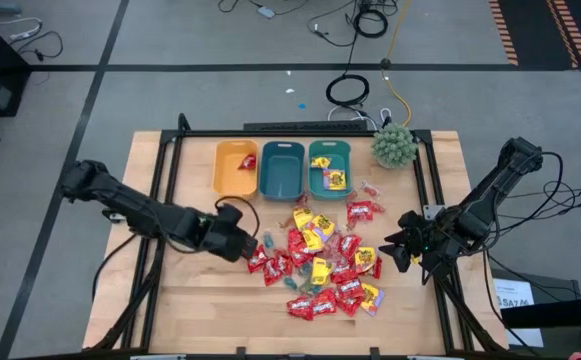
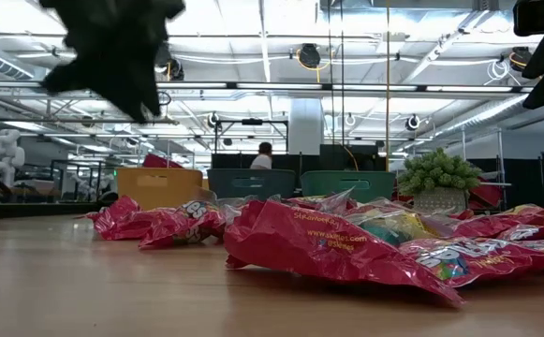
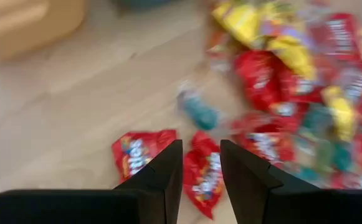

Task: Sort candy
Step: Put the red candy into the yellow bin

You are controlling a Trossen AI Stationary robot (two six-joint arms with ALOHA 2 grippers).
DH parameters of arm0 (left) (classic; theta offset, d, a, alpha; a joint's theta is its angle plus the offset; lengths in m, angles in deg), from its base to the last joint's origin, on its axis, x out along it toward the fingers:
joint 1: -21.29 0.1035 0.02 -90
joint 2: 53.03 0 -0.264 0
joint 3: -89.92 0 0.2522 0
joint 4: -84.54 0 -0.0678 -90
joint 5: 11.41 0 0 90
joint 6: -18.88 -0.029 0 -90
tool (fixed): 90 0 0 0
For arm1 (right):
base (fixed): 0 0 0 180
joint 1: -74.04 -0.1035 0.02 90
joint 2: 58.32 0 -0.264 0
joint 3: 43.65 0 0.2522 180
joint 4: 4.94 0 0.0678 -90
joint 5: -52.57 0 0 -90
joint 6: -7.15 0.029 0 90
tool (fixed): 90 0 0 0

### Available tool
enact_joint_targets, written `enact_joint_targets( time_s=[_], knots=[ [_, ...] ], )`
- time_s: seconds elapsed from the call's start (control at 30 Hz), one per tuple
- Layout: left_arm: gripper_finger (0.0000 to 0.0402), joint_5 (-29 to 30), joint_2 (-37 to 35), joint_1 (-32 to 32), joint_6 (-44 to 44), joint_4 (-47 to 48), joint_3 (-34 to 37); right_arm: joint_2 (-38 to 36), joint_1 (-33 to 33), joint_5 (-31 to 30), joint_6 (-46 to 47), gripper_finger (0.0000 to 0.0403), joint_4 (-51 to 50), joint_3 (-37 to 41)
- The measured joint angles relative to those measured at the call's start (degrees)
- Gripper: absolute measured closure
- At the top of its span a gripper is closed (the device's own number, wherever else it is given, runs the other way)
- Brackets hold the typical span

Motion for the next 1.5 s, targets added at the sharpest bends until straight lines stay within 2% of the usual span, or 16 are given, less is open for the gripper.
enact_joint_targets(
  time_s=[0.3,0.53,0.7,0.87,1.2,1.5],
  knots=[
    [0.0306,-7.48,6.06,1.4,7.72,-11.41,10.36,0.0,-0.01,0.15,-1.31,0.0209,0.02,0.0],
    [0.0308,-9.75,14.7,1.88,10.06,-14.46,10.29,0.02,-0.02,0.15,-1.33,0.0209,0.02,0.0],
    [0.0321,-9.96,16.2,1.86,10.57,-16.19,10.17,0.01,-0.01,0.15,-1.33,0.0209,0.02,0.0],
    [0.0391,-9.43,13.17,1.48,10.63,-16.31,10.62,0.02,-0.02,0.15,-1.33,0.0209,0.02,0.0],
    [0.0398,-6.37,4.04,0.46,10.26,-13.47,10.89,0.02,0.0,0.17,-1.33,0.0209,0.42,0.0],
    [0.04,1.83,-3.02,-0.58,8.68,-5.73,5.68,0.01,-0.02,0.15,-2.15,0.0209,0.42,0.0]
  ],
)
